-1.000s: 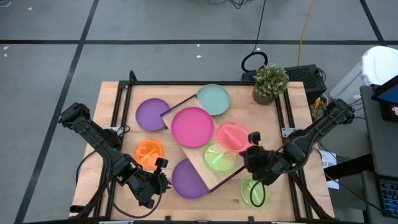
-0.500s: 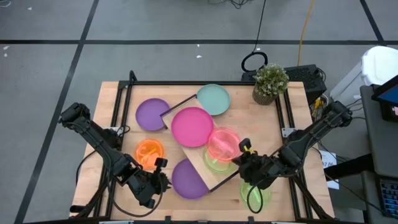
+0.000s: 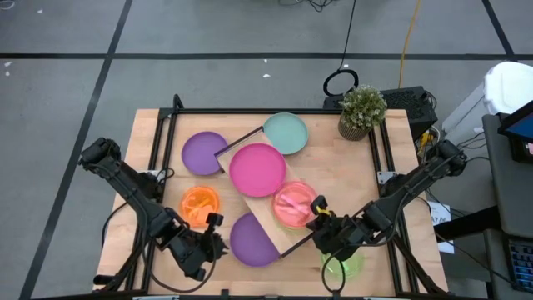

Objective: Place and stack plates onto a shelf
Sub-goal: Stack the pink plate on top of the green plate on the shelf

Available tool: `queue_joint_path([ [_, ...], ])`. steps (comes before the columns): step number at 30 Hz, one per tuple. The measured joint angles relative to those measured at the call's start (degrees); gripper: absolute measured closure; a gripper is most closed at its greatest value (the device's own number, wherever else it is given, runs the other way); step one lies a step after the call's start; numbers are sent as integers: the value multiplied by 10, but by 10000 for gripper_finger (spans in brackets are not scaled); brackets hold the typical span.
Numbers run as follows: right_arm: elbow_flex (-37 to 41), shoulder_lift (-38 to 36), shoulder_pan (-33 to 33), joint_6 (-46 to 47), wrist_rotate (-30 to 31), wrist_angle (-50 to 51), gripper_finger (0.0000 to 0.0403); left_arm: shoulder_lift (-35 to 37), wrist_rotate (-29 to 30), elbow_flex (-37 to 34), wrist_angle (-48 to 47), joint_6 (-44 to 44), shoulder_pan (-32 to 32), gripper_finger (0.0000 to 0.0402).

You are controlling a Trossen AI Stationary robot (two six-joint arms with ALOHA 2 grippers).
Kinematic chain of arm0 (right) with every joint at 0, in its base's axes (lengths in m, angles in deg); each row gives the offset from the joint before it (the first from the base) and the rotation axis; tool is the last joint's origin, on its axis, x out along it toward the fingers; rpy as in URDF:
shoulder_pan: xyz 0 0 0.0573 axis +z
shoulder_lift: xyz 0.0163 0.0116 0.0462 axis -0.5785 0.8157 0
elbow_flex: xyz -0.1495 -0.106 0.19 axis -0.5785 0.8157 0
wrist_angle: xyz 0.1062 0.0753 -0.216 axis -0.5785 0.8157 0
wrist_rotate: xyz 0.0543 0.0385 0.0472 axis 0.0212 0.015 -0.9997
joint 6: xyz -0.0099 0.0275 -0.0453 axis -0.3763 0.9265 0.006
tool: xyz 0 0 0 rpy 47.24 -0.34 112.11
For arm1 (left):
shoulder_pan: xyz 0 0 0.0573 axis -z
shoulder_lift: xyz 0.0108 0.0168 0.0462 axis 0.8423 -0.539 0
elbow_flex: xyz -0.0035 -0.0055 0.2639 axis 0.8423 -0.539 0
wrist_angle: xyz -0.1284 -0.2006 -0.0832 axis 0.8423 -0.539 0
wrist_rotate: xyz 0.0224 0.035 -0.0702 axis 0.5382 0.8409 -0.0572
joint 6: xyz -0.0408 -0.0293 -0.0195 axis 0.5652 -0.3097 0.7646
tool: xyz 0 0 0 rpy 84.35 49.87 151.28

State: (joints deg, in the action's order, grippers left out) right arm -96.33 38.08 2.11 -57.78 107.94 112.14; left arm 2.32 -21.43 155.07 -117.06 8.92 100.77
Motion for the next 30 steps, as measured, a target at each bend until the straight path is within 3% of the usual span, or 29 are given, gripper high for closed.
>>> queue_joint_path([
  [10, 0, 0, 0, 6, 0, 1, 398, 0, 0, 0, 0, 1, 7, 343],
  [30, 0, -8, 2, 3, 0, -20, 324, 0, 0, 0, 0, 1, 7, 343],
])
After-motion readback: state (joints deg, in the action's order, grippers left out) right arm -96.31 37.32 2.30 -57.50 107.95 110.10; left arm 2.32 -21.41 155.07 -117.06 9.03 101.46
